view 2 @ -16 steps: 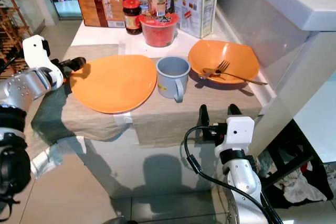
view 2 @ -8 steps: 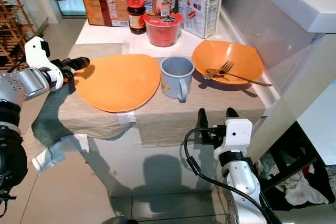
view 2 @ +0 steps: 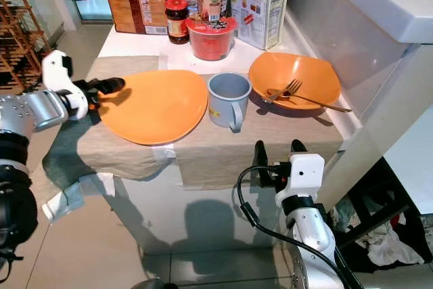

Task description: Setting the table

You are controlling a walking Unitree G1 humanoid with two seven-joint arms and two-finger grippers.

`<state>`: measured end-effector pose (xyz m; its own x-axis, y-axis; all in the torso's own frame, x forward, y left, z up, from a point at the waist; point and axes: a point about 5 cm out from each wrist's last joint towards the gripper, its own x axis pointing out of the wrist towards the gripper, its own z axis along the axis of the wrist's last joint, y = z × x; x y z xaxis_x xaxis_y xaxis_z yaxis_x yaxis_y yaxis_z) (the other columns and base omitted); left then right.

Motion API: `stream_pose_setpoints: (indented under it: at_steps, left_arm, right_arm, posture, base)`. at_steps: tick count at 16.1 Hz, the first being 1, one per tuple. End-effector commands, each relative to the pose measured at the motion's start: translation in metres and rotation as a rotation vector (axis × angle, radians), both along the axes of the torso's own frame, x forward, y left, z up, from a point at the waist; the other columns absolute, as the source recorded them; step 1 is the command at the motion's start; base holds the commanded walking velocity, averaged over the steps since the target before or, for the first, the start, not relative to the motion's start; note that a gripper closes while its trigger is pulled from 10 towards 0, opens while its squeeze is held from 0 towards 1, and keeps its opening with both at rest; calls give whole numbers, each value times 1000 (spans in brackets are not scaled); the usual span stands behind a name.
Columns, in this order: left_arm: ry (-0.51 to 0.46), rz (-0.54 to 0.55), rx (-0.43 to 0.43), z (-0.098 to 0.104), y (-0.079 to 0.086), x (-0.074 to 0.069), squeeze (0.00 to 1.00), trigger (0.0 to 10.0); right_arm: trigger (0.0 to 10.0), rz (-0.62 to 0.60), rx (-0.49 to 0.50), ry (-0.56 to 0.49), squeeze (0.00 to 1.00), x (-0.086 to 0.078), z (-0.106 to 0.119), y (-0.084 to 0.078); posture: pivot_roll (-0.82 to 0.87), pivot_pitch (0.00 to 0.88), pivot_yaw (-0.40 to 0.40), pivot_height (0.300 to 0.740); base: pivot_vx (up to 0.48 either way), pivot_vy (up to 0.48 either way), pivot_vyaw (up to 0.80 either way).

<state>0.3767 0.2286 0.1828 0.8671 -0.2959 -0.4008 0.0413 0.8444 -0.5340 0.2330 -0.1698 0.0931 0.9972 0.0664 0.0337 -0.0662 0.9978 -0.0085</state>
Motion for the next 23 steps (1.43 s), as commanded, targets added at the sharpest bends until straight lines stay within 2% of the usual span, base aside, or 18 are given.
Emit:
stream_pose_setpoints:
  at_steps: [1,2,3,5,7,10,12,15,17,19,23]
  left_arm:
    - [24,-44,-30,-6,-8,-2,0,10000]
    - [17,-70,-98,-5,-14,-4,0,10000]
    - [8,-77,-124,-4,-15,-4,0,10000]
    - [-55,-142,-229,3,-20,-9,0,10000]
    - [-54,-178,-234,-2,-23,-15,0,10000]
    - [42,-164,-166,-33,-17,-26,0,10000]
    - [75,-162,-223,-47,-13,-36,0,10000]
    - [56,-221,-319,-64,-19,-52,0,10000]
    - [57,-233,-303,-74,-21,-57,0,10000]
    - [55,-257,-259,-82,-26,-60,0,10000]
    - [40,-339,-286,-75,-43,-58,0,10000]
  right_arm:
    - [10000,5,4,30,0,-1,-6,-1]
    - [10000,5,4,33,0,-1,-8,-2]
    - [10000,4,5,35,0,-1,-8,-2]
    - [10000,6,7,44,0,-1,-10,-1]
    - [10000,8,7,46,0,-2,-11,-1]
    - [10000,12,9,52,0,-2,-12,-2]
    - [10000,14,10,57,0,-1,-14,-2]
    - [10000,18,12,65,0,-1,-17,-3]
    - [10000,28,10,67,0,0,-17,-2]
    - [10000,41,5,70,0,2,-18,-3]
    - [10000,49,3,74,0,4,-20,-3]
  posture:
    - [-74,0,22,740]
    - [-74,0,22,740]
    - [-74,0,21,740]
    - [-74,0,20,740]
    - [-72,0,18,740]
    - [-69,0,19,740]
    - [-68,0,18,740]
    - [-66,0,6,740]
    - [-65,0,-3,740]
    - [-64,0,-13,740]
    - [-65,0,-10,740]
  base:
    - [0,0,0]
    - [0,0,0]
    - [0,0,0]
    - [0,0,0]
    - [0,0,0]
    - [0,0,0]
    - [0,0,0]
    - [0,0,0]
    - [0,0,0]
    - [0,0,0]
    - [0,0,0]
